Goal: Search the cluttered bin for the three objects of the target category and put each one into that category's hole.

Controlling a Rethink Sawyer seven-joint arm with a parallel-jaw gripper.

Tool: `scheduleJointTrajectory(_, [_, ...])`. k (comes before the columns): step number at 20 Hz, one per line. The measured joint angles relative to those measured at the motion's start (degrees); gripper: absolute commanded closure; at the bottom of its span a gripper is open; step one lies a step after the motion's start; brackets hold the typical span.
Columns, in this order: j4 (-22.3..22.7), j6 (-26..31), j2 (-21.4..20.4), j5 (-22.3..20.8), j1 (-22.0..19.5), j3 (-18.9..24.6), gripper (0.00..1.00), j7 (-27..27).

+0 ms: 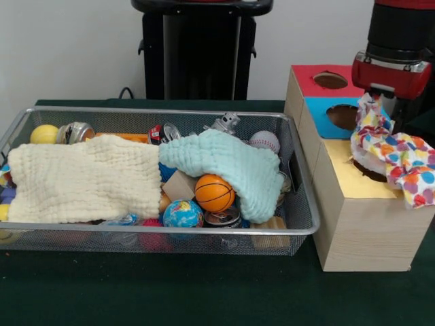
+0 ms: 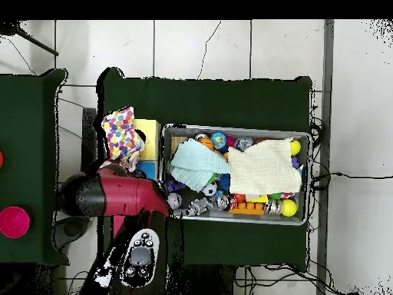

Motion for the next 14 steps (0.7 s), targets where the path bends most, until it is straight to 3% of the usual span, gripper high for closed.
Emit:
scheduleJointTrajectory(11, [0.35, 5.62, -3.10, -5.57, -8.93, 4.69, 0.00, 0.00])
scheduleJointTrajectory(14, [0.34, 5.80, -4.43, -7.30, -12.97, 5.84, 0.00, 0.00])
